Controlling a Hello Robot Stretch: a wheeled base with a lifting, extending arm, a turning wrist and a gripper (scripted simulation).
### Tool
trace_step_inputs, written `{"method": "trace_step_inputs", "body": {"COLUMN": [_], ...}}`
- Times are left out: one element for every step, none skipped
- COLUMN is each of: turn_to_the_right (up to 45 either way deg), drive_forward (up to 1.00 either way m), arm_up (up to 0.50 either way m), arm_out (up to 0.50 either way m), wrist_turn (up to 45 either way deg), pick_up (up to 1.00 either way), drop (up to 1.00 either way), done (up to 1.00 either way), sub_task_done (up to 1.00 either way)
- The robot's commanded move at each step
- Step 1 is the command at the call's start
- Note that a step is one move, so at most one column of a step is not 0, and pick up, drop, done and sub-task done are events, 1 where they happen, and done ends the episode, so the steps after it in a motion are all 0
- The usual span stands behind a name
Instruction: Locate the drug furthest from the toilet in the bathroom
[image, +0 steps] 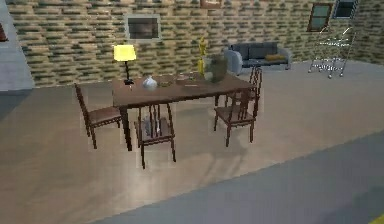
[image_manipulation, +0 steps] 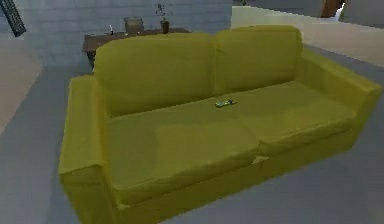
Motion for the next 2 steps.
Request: {"method": "trace_step_inputs", "body": {"turn_to_the_right": [0.0,9.0], "drive_forward": [0.35,0.00], "arm_up": [0.00,0.00], "arm_out": [0.00,0.00], "wrist_turn": [0.0,0.0], "pick_up": [0.00,0.00], "drop": [0.00,0.00], "done": [0.00,0.00], "sub_task_done": [0.00,0.00]}}
